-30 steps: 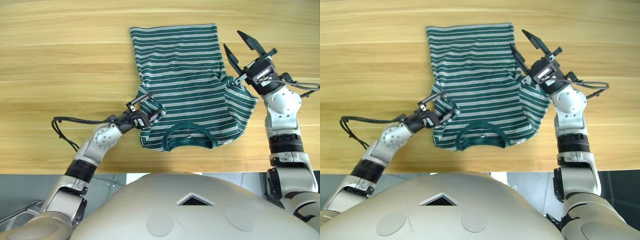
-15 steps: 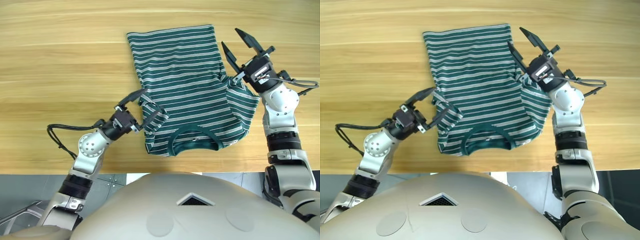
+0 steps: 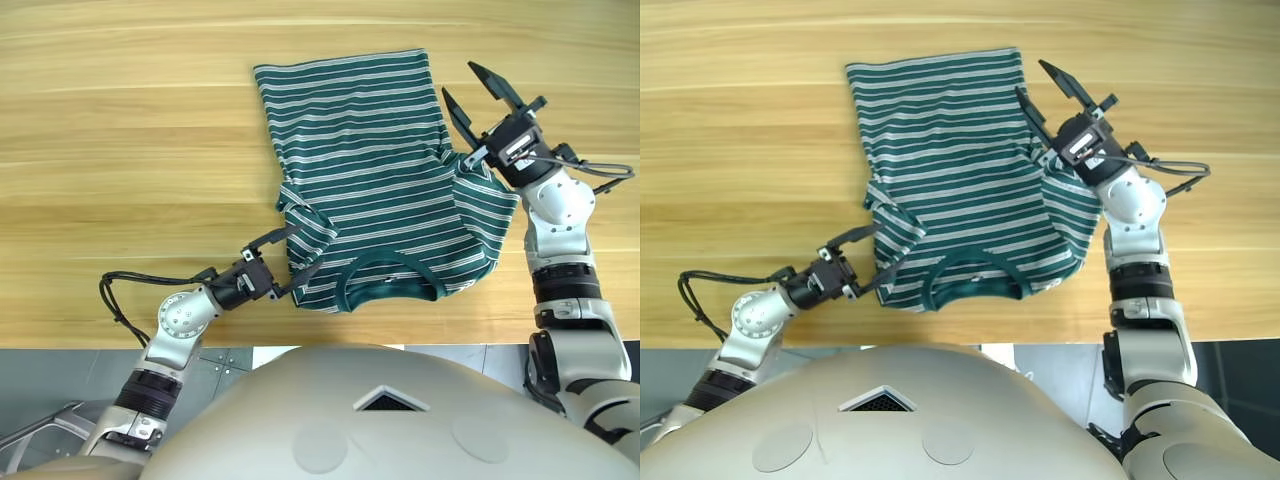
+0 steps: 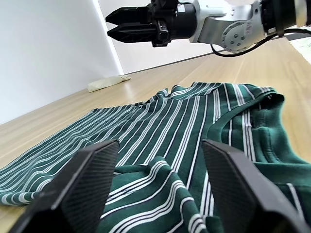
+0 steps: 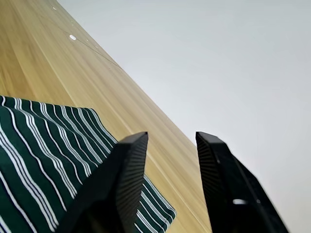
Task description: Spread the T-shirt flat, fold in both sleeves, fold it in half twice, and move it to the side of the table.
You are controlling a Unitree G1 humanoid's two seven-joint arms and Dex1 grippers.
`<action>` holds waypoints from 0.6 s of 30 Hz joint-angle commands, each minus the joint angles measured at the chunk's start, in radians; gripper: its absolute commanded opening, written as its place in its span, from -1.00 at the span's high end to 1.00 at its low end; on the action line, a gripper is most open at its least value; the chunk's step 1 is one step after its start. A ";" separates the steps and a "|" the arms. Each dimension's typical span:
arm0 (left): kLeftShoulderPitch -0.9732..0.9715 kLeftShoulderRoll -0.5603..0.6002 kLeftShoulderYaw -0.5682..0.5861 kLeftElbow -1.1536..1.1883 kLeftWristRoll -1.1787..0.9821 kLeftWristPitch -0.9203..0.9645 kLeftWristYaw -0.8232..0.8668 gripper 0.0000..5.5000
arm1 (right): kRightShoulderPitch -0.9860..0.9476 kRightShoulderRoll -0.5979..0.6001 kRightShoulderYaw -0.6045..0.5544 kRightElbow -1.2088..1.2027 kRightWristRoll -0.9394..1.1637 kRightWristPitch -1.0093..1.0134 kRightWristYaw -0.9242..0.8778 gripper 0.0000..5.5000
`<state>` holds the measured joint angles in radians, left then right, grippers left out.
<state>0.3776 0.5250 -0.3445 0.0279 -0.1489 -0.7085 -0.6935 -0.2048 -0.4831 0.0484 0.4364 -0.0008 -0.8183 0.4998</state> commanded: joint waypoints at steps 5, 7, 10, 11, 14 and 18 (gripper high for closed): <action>-0.058 -0.021 0.004 0.200 0.139 0.043 0.029 -0.15 | -0.027 0.004 0.003 0.004 -0.025 -0.006 -0.009 0.34; -0.073 -0.030 0.003 0.229 0.149 0.048 0.033 -0.15 | -0.028 0.005 0.001 0.006 -0.029 -0.006 -0.010 0.34; -0.085 -0.037 -0.028 0.257 0.188 0.043 0.026 -0.15 | -0.037 0.008 0.005 0.011 -0.034 -0.007 -0.011 0.34; -0.082 -0.038 -0.035 0.253 0.191 0.036 0.021 -0.15 | -0.041 0.009 0.007 0.015 -0.035 -0.008 -0.011 0.34; -0.075 -0.024 -0.034 0.236 0.197 0.014 0.021 -0.15 | -0.048 0.010 0.010 0.020 -0.037 -0.009 -0.012 0.34; -0.085 0.020 0.006 0.279 0.261 0.010 0.060 -0.15 | -0.055 0.013 0.013 0.033 -0.043 -0.016 -0.016 0.34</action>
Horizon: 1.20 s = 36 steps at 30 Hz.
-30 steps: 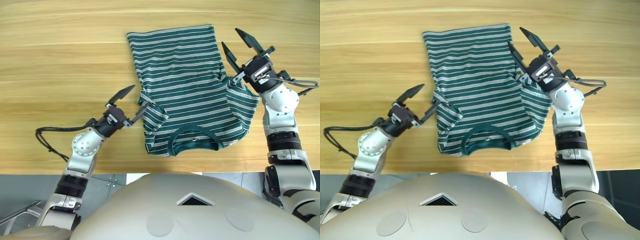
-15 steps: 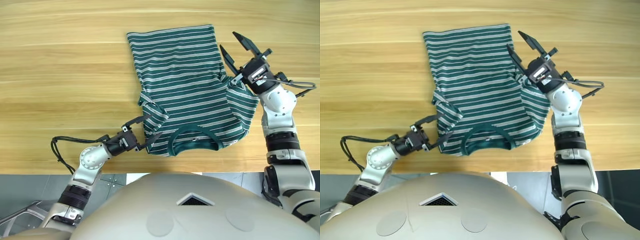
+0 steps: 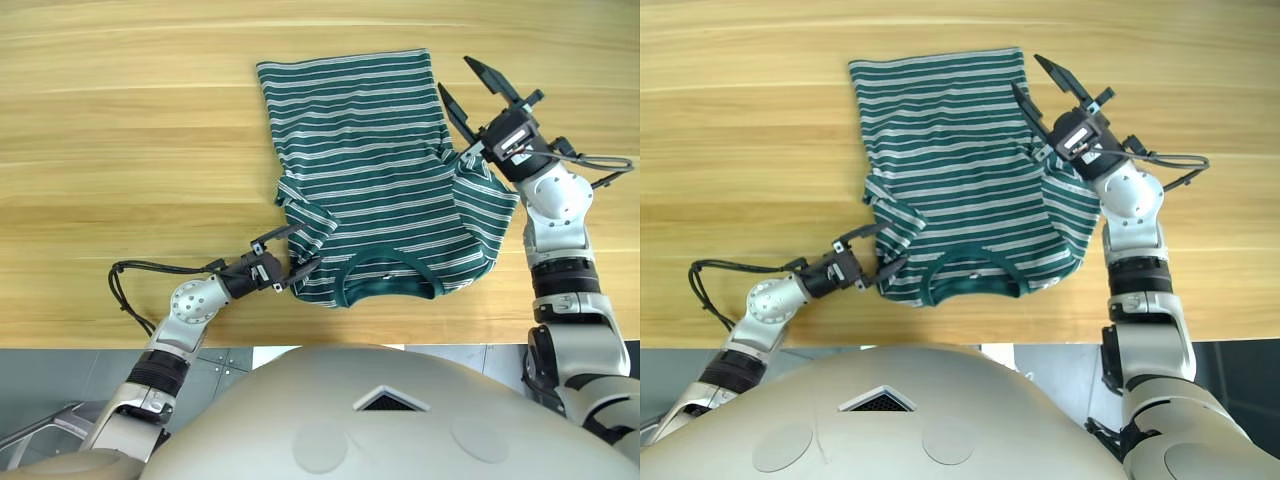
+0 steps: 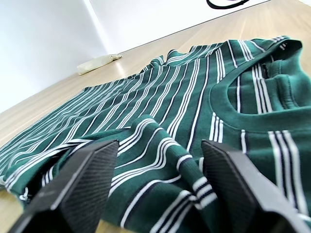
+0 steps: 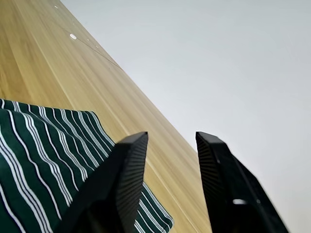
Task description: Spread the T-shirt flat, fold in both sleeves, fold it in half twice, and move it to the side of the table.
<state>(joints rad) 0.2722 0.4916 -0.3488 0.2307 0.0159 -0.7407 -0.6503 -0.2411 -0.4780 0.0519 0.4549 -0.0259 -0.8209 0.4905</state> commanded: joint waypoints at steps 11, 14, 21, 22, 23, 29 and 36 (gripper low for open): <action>0.124 0.252 0.114 0.013 0.211 0.100 0.101 -0.15 | 0.010 -0.010 0.001 -0.053 -0.023 0.007 -0.019 0.34; 0.129 0.274 0.136 -0.009 0.205 0.106 0.110 -0.15 | 0.013 -0.004 0.005 -0.053 -0.029 0.010 -0.025 0.34; 0.120 0.249 0.134 -0.099 0.164 0.052 0.122 -0.15 | 0.020 0.004 0.007 -0.056 -0.036 0.012 -0.041 0.34; 0.111 0.237 0.137 -0.131 0.138 0.036 0.124 -0.15 | 0.025 0.002 0.004 -0.056 -0.040 0.011 -0.045 0.34; 0.092 0.214 0.148 -0.165 0.092 0.013 0.136 -0.15 | 0.035 -0.002 -0.001 -0.054 -0.045 0.008 -0.052 0.34; -0.006 0.102 0.284 -0.265 -0.183 0.000 0.216 -0.15 | 0.069 -0.013 -0.015 -0.037 -0.054 -0.002 -0.081 0.34; -0.111 0.067 0.376 -0.061 0.073 0.186 0.394 -0.15 | 0.070 -0.013 -0.014 -0.018 -0.058 -0.009 -0.092 0.34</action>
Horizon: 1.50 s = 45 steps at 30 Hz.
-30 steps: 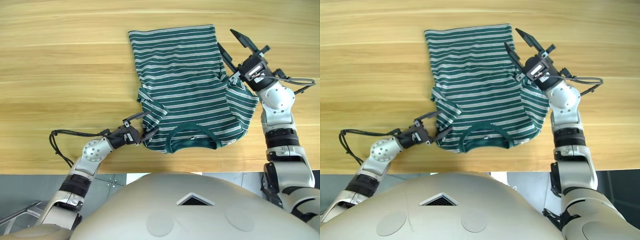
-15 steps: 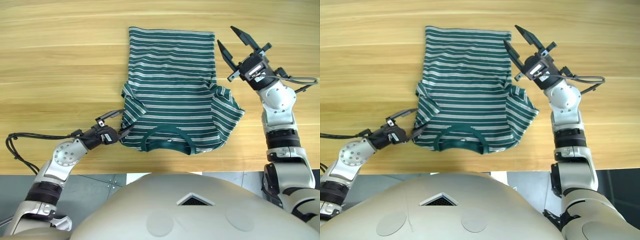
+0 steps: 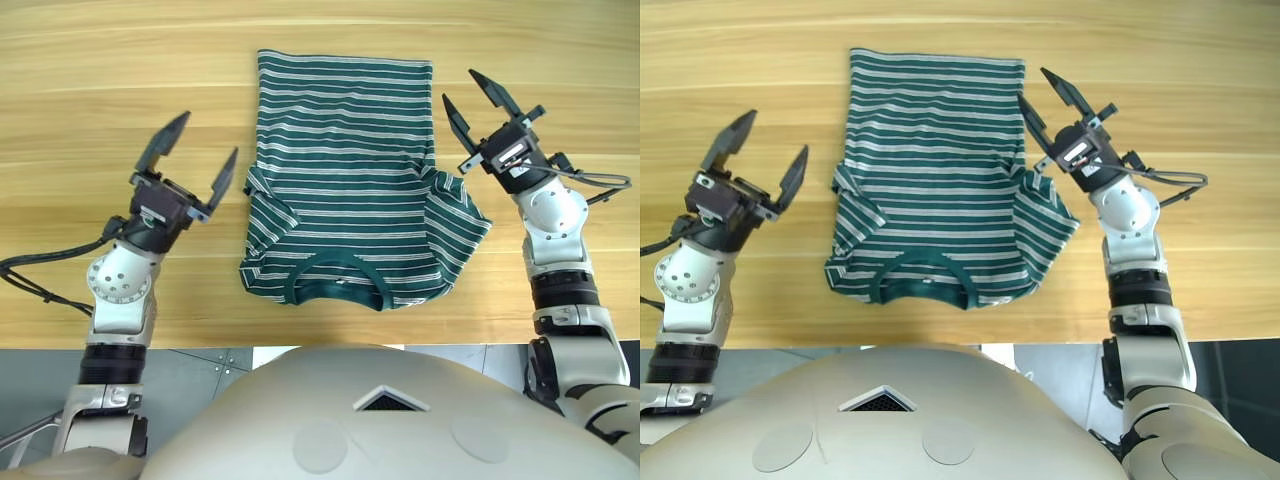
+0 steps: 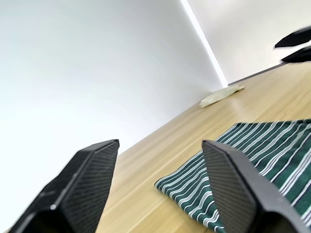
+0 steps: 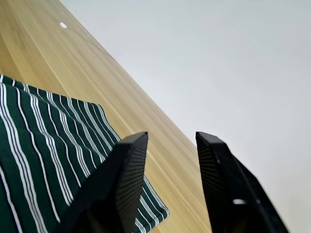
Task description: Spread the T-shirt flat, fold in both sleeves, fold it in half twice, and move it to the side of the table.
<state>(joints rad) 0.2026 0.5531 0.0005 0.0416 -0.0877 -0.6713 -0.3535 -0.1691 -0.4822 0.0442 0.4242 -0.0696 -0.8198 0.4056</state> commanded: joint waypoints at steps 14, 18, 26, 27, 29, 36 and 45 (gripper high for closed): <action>-0.016 0.061 -0.089 0.228 0.379 0.017 0.063 -0.15 | -0.030 -0.005 -0.001 0.064 -0.022 -0.028 -0.021 0.34; -0.056 0.051 -0.081 0.242 0.379 0.026 0.078 -0.15 | -0.035 0.004 0.007 0.075 -0.030 -0.031 -0.024 0.34; -0.210 0.006 -0.121 0.380 0.408 0.014 0.098 -0.15 | -0.039 0.017 0.012 0.081 -0.038 -0.038 -0.033 0.34; -0.226 0.001 -0.135 0.394 0.420 0.010 0.097 -0.15 | -0.038 0.016 0.012 0.081 -0.037 -0.039 -0.034 0.34; -0.244 -0.001 -0.154 0.417 0.441 0.000 0.096 -0.15 | -0.037 0.017 0.012 0.079 -0.036 -0.040 -0.035 0.34; -0.263 -0.022 -0.189 0.453 0.450 -0.032 0.099 -0.15 | -0.021 0.019 0.007 0.077 -0.034 -0.043 -0.039 0.34; -0.331 -0.099 -0.269 0.483 0.476 -0.085 0.111 -0.15 | 0.037 -0.069 -0.037 0.058 -0.098 -0.027 -0.068 0.34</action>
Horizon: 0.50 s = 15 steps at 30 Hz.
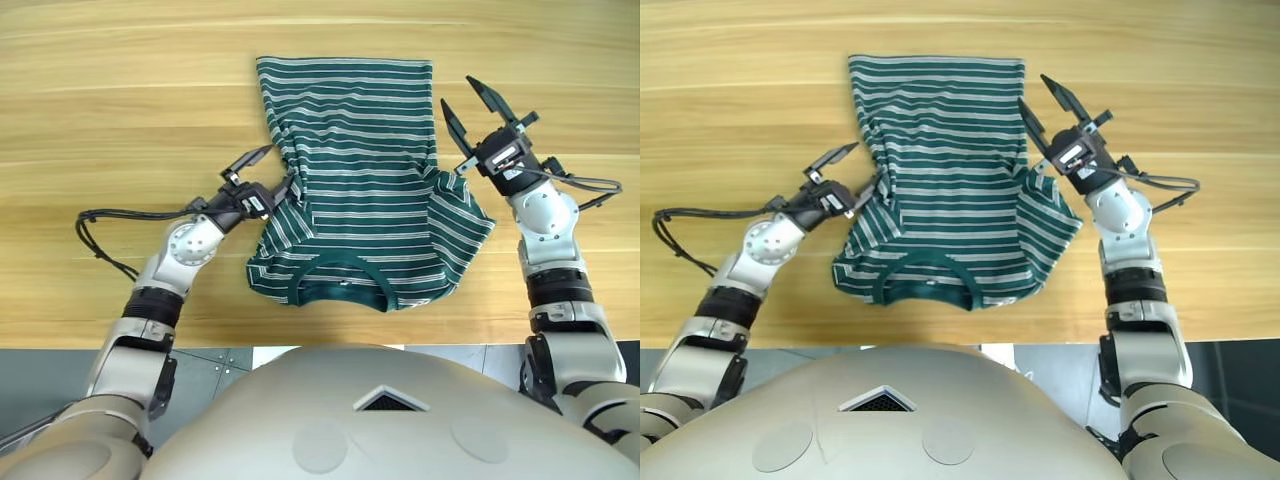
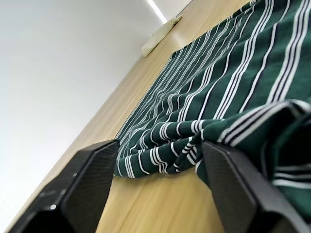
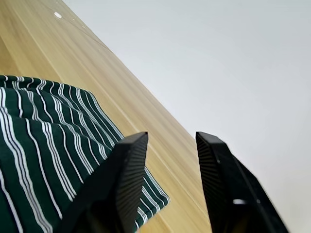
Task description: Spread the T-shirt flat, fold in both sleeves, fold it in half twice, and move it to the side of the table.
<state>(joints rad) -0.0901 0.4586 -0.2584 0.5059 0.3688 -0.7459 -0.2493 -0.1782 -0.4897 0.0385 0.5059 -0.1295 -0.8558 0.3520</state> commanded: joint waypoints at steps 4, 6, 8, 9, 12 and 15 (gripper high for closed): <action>-0.044 0.024 0.007 0.031 0.043 0.008 0.039 -0.15 | 0.200 -0.218 -0.102 -0.124 -0.130 0.007 -0.013 0.34; -0.031 0.042 0.031 0.025 0.040 0.024 0.057 -0.15 | 0.298 -0.280 -0.159 -0.184 -0.155 0.012 -0.025 0.34; -0.007 0.054 0.044 0.017 0.047 0.044 0.079 -0.15 | 0.366 -0.297 -0.183 -0.213 -0.158 0.023 -0.036 0.34; 0.013 0.064 0.054 -0.001 0.065 0.059 0.098 -0.15 | 0.376 -0.291 -0.179 -0.222 -0.158 0.027 -0.041 0.34; 0.053 0.090 0.090 -0.077 0.068 0.081 0.125 -0.15 | 0.327 -0.258 -0.148 -0.217 -0.170 0.045 -0.056 0.34; 0.032 0.074 0.094 -0.133 0.026 0.071 0.104 -0.15 | 0.253 -0.230 -0.104 -0.187 -0.203 0.054 -0.072 0.34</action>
<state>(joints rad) -0.0345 0.5404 -0.1652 0.4103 0.4218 -0.6706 -0.1302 0.1280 -0.7407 -0.0953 0.3041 -0.3077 -0.8109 0.2899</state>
